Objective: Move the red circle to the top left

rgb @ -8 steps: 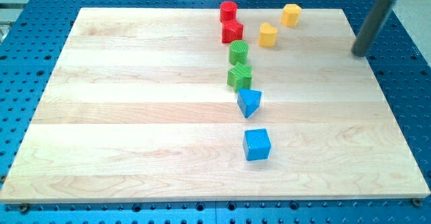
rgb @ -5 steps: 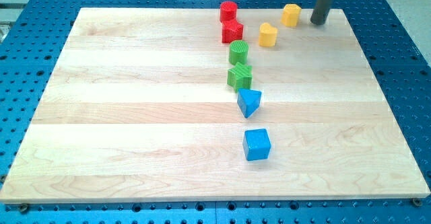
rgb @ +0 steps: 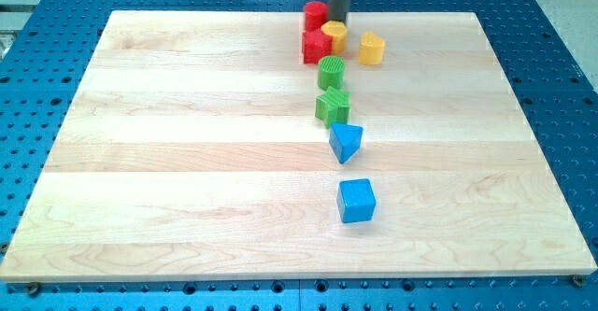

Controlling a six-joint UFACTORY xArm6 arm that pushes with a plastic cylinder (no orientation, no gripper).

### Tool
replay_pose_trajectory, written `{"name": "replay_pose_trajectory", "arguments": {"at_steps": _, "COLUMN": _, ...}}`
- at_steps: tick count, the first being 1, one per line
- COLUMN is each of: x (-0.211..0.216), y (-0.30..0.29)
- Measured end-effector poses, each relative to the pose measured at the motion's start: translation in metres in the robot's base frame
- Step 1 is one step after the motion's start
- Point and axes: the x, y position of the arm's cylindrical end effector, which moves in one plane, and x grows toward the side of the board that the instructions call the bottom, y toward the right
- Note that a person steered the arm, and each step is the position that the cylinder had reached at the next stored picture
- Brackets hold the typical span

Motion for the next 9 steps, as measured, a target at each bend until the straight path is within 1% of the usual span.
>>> {"name": "replay_pose_trajectory", "arguments": {"at_steps": 1, "x": -0.016, "y": -0.005}}
{"name": "replay_pose_trajectory", "arguments": {"at_steps": 2, "x": -0.025, "y": 0.037}}
{"name": "replay_pose_trajectory", "arguments": {"at_steps": 3, "x": -0.036, "y": 0.002}}
{"name": "replay_pose_trajectory", "arguments": {"at_steps": 4, "x": -0.034, "y": -0.053}}
{"name": "replay_pose_trajectory", "arguments": {"at_steps": 5, "x": -0.006, "y": -0.106}}
{"name": "replay_pose_trajectory", "arguments": {"at_steps": 6, "x": -0.015, "y": -0.100}}
{"name": "replay_pose_trajectory", "arguments": {"at_steps": 7, "x": -0.043, "y": -0.066}}
{"name": "replay_pose_trajectory", "arguments": {"at_steps": 8, "x": -0.044, "y": -0.076}}
{"name": "replay_pose_trajectory", "arguments": {"at_steps": 9, "x": -0.044, "y": -0.101}}
